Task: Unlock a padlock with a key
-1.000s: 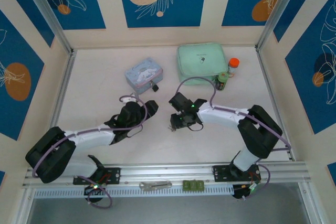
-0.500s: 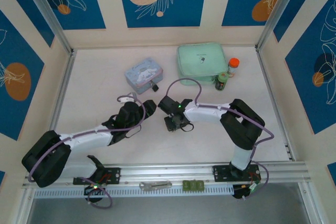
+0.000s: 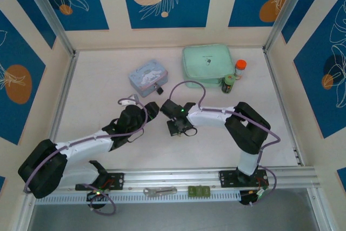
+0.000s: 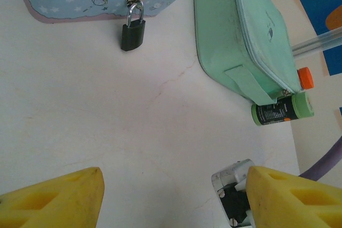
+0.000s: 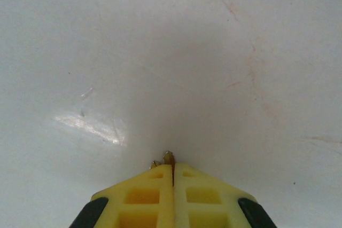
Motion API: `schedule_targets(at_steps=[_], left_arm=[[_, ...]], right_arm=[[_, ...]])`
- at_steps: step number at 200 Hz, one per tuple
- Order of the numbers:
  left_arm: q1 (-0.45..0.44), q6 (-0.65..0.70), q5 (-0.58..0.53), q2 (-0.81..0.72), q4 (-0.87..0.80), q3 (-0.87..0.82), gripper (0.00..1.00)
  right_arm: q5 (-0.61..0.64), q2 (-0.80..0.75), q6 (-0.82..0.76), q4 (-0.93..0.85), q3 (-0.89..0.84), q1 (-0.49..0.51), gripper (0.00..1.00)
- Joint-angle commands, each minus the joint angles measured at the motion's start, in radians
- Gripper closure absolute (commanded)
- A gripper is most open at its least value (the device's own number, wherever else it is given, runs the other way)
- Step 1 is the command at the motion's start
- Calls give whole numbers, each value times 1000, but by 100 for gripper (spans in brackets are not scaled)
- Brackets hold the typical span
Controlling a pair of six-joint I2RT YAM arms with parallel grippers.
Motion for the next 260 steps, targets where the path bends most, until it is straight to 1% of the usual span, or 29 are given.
schedule_targets(at_steps=[1,28,73,118,140,170,189,208,222,241,260], left_arm=[[0,28,-21,-14,-16,3,30],[0,45,10,-6,10,7,30],[0,57,83,10,90,-19,34],[-2,43,141,44,148,-24,36],[-3,43,194,91,214,-19,39],[-2,46,289,157,314,-11,45],[-6,32,317,183,311,4,46],[-9,13,305,197,301,6,45],[-9,8,279,192,281,4,43],[-8,16,236,166,223,7,42],[-6,23,184,131,152,8,40]], right_arm=[[-85,29,12,46,-80,-34,100],[-183,-74,-6,141,-135,-80,100],[-362,-213,7,316,-249,-179,100],[-464,-257,33,438,-322,-245,100],[-504,-265,22,484,-333,-261,100],[-565,-295,-3,591,-370,-289,100],[-569,-295,-25,610,-370,-300,100],[-558,-269,-38,587,-351,-303,100],[-495,-256,-35,525,-329,-293,100],[-360,-247,-38,391,-288,-256,100],[-266,-237,-43,266,-247,-196,83]])
